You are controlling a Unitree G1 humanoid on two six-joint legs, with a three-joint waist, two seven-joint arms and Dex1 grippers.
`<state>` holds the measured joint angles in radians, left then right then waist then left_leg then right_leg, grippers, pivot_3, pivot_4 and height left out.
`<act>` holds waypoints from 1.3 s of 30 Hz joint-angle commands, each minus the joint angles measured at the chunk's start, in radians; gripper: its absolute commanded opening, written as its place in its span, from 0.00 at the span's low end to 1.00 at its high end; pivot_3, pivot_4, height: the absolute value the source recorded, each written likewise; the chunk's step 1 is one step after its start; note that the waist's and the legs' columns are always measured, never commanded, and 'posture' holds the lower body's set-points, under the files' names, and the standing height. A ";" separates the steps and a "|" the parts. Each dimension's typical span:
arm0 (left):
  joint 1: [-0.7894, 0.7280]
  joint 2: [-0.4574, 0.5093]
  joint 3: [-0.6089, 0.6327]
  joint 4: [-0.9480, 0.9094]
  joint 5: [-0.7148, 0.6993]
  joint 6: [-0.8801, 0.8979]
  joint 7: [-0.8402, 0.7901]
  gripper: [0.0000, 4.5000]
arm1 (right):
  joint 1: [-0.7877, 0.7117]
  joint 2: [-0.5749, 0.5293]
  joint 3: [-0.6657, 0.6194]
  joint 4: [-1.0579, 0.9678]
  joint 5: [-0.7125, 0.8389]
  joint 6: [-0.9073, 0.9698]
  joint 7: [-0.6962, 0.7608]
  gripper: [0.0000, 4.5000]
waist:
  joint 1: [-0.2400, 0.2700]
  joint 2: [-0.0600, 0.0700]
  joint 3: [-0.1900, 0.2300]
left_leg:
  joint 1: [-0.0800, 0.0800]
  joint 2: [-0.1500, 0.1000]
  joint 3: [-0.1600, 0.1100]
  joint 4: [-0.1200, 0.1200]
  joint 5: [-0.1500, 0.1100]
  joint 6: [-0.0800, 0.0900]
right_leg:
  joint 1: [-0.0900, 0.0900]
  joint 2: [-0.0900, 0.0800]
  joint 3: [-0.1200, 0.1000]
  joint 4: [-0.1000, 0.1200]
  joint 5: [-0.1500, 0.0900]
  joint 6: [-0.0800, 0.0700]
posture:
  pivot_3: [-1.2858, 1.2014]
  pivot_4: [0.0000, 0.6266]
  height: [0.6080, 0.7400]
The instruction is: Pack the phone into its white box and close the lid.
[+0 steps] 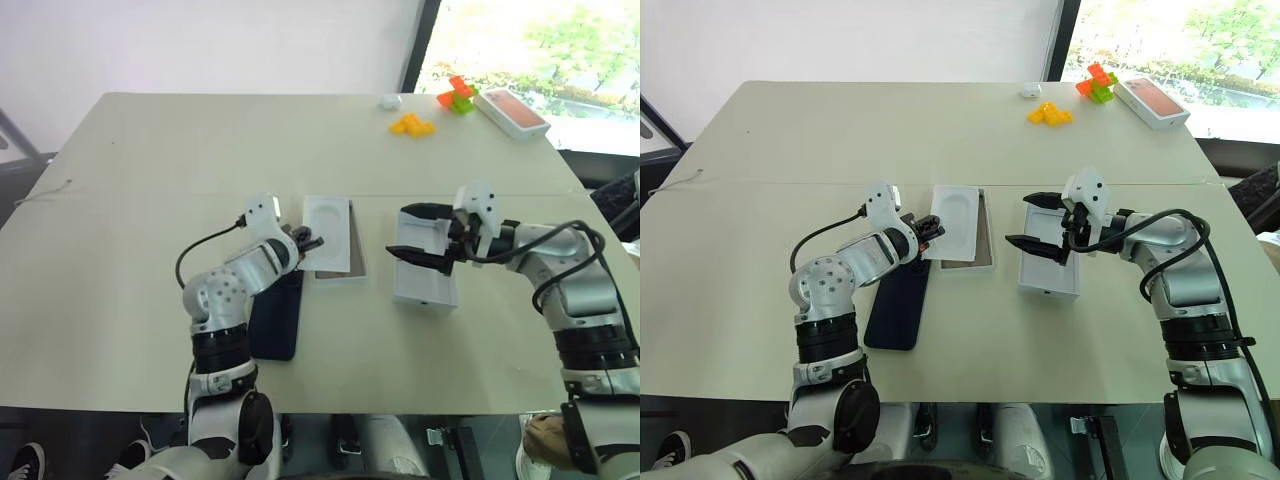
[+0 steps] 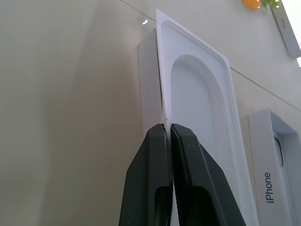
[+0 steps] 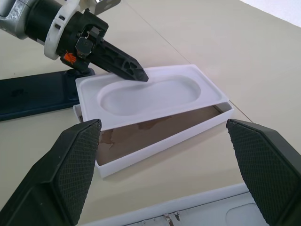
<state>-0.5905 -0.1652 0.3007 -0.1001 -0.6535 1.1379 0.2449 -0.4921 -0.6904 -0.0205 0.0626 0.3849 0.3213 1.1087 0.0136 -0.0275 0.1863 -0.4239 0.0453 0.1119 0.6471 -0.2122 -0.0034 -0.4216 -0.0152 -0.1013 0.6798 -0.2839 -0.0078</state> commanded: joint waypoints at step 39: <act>0.117 0.690 -0.109 -0.347 -0.210 0.086 -0.616 0.98 | -0.079 0.144 0.074 -0.139 -0.024 0.116 -0.168 1.00 | -0.004 0.000 0.001 | 0.000 0.001 0.000 -0.002 0.001 -0.002 | -0.002 0.000 0.000 -0.001 0.000 -0.001 | 0.52 0.24 0.98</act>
<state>-0.4941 0.4702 0.2113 -0.3922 -0.8975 1.3185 -0.2682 -0.5554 -0.5597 0.0508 -0.0382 0.3693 0.4315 0.9733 0.0101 -0.0278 0.1874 -0.4244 0.0462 0.1114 0.6447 -0.2115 -0.0053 -0.4234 -0.0152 -0.1013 0.6792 -0.2841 -0.0086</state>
